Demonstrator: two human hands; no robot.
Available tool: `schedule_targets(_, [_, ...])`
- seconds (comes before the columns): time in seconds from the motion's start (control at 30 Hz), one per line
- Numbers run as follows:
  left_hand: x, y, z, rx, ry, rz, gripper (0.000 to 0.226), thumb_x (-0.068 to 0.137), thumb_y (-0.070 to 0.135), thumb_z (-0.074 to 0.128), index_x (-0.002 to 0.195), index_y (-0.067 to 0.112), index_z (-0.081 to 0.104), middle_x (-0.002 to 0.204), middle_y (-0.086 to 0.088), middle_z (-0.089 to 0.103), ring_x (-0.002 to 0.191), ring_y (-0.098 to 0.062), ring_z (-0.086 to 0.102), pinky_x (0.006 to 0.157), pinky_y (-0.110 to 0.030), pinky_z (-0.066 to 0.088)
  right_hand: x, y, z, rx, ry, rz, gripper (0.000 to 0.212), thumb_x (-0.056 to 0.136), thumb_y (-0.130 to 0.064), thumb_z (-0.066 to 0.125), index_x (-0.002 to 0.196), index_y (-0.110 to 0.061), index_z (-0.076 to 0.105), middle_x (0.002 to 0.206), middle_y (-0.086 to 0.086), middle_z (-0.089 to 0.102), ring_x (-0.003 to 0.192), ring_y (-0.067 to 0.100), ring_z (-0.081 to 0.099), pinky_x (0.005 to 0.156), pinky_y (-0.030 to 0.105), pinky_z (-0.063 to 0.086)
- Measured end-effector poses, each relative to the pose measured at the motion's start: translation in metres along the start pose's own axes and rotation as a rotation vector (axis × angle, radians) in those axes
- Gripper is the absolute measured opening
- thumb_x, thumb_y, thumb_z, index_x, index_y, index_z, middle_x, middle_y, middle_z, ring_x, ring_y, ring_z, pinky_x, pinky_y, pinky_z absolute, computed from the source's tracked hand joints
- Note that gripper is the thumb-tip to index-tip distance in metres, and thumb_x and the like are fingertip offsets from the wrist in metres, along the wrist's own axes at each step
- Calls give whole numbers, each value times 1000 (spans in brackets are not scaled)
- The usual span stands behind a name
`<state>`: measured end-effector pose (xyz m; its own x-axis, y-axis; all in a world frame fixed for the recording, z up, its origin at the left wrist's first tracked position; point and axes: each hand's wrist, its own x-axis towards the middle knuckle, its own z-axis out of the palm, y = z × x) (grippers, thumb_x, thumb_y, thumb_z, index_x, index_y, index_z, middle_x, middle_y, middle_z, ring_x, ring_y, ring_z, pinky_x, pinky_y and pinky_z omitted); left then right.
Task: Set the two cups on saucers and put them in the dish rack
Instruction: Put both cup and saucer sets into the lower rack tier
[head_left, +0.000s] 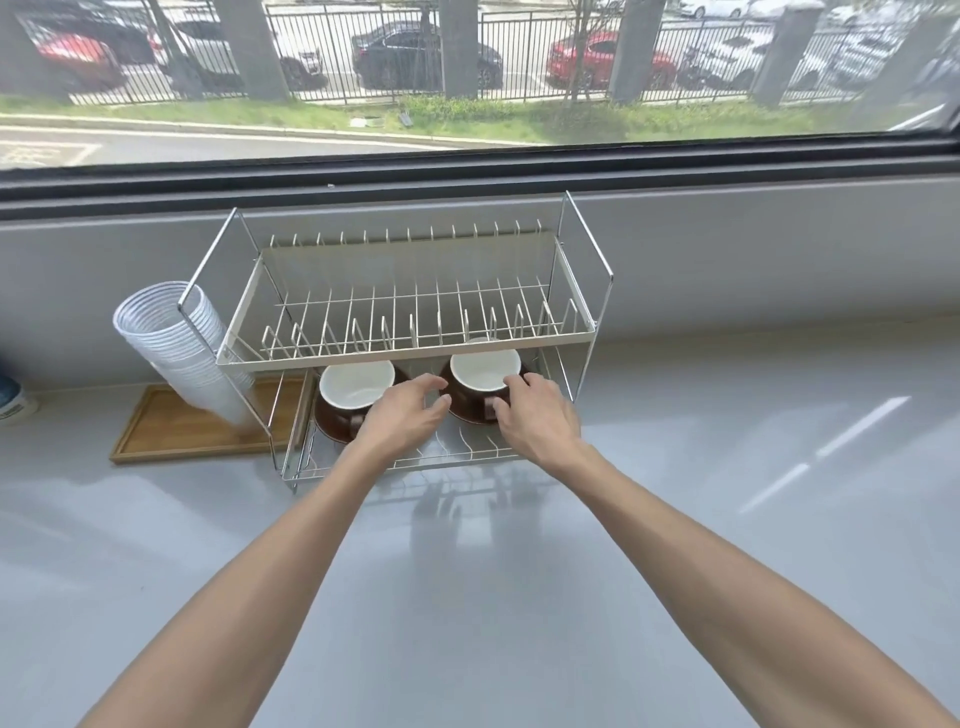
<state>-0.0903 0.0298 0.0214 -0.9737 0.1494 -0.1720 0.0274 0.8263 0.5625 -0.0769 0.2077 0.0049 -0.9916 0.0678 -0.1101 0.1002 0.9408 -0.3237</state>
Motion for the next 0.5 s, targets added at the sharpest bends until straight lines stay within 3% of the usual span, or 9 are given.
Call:
schedule_targets(0.2, [21, 3, 16, 110, 86, -4, 46, 100, 35, 48, 143, 18, 52, 144, -9, 56, 133, -29, 51, 108, -44, 43, 20, 5, 4, 72, 79, -9, 46, 103, -35, 44, 143, -13, 49, 144, 12, 50, 136, 33, 44, 105, 44, 41])
schedule_targets(0.3, [31, 1, 24, 110, 140, 23, 45, 99, 33, 50, 140, 14, 57, 140, -10, 59, 134, -30, 48, 111, -44, 39, 30, 3, 7, 98, 102, 1, 42, 103, -36, 45, 133, -9, 53, 138, 14, 53, 132, 34, 46, 99, 44, 43])
schedule_targets(0.43, [46, 3, 35, 38, 135, 1, 40, 99, 33, 49, 127, 8, 62, 121, -16, 66, 122, -36, 54, 102, -48, 44, 41, 5, 11, 151, 77, 59, 43, 104, -39, 43, 122, -2, 57, 130, 20, 55, 127, 37, 49, 97, 45, 42])
schedule_targets(0.5, [50, 5, 41, -27, 124, -23, 43, 99, 35, 48, 133, 9, 56, 126, -17, 64, 122, -38, 54, 101, -47, 45, 47, 7, 13, 194, 66, 76, 47, 105, -39, 42, 129, -1, 56, 134, 22, 54, 130, 39, 48, 101, 45, 41])
